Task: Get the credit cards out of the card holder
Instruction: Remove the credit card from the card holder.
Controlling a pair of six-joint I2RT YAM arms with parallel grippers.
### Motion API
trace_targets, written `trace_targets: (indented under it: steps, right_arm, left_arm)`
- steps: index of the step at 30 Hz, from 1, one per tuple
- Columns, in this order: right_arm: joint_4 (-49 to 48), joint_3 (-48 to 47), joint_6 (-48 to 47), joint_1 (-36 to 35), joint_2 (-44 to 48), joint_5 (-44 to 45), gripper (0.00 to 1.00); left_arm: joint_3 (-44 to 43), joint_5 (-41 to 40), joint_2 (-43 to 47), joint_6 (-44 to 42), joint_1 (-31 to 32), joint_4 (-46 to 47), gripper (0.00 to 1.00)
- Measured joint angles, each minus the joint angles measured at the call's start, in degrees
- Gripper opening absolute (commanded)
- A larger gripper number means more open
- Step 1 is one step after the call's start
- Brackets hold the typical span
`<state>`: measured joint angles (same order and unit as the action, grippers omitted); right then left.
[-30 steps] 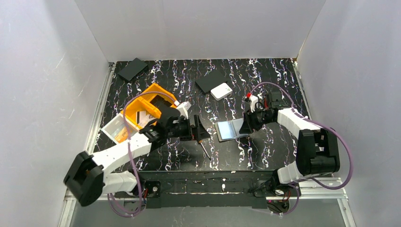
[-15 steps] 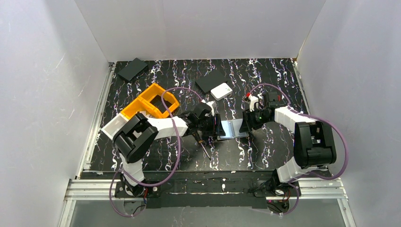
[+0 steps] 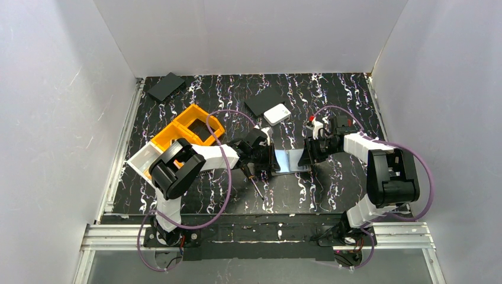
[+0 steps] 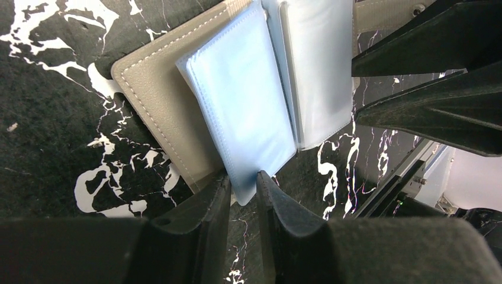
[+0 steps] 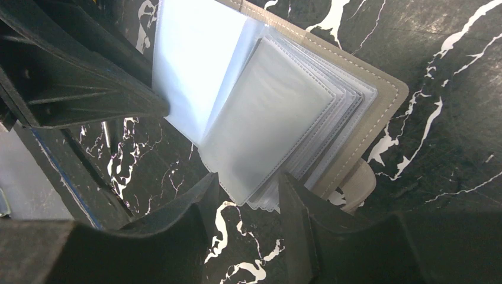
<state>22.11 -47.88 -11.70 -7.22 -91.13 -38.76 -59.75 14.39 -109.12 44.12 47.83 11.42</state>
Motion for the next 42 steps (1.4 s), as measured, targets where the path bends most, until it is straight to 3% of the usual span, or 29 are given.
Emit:
trace_targets:
  steps: [19,23,42]
  right_arm:
    - [0.5,-5.2,-0.3,0.7,-5.6,-10.3,0.53]
    - [0.6,-5.2,0.1,0.5,-4.8,-9.0,0.67]
    - [0.1,-3.9,0.8,0.0,2.5,-0.5,0.66]
  left_arm:
    - [0.0,1.3,-0.4,0.5,-0.1,0.2,0.2]
    - [0.0,1.4,-0.5,0.8,-0.1,0.3,0.2]
    - [0.0,1.9,-1.1,1.6,-0.1,1.8,0.2]
